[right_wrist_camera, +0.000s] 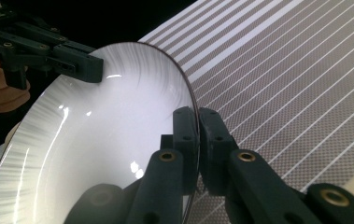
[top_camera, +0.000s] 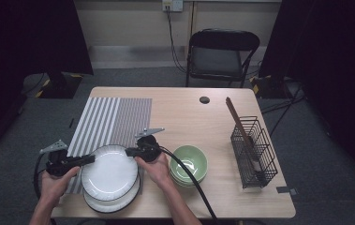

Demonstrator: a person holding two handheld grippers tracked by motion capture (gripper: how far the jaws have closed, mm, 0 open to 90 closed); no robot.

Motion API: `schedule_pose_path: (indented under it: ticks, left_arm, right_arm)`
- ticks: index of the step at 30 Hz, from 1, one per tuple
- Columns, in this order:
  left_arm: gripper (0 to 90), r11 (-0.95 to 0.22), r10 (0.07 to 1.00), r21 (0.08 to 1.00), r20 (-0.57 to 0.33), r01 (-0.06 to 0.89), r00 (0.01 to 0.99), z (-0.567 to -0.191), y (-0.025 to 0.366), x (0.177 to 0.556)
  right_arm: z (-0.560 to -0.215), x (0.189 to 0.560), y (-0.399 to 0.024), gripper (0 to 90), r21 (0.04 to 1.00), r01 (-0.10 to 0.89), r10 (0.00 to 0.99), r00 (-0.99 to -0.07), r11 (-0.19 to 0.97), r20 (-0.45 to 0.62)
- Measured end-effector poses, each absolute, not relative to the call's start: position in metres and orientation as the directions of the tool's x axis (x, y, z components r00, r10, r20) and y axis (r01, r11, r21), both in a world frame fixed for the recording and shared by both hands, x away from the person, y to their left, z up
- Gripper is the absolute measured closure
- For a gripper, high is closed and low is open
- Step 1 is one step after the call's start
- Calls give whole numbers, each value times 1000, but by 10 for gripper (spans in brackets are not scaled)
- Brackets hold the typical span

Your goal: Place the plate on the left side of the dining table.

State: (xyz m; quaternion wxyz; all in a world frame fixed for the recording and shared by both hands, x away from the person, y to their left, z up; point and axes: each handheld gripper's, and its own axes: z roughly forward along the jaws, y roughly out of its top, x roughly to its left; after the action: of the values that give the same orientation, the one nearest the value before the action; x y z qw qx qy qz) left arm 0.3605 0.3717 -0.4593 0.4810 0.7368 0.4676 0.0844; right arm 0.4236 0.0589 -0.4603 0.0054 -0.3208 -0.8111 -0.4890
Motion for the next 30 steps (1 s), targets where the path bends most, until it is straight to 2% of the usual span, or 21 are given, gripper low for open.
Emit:
schedule_pose_path:
  ticks: [7,20,26,30]
  left_arm:
    - [867,-108,780,803,-297,586,550,-453,371,366]
    - [863,-123,793,815,-262,566,550,-441,370,389]
    - [863,-80,776,810,-315,581,546,-450,375,392]
    - [801,-93,782,797,-313,597,540,-451,377,391]
  right_arm:
    - [-452,428,61,878,803,499,530,-800,326,282]
    - [-441,445,63,878,817,492,552,-789,302,271]
    - [-447,449,63,879,808,516,555,-776,285,300]
    - [-447,450,62,880,806,520,552,-776,284,306]
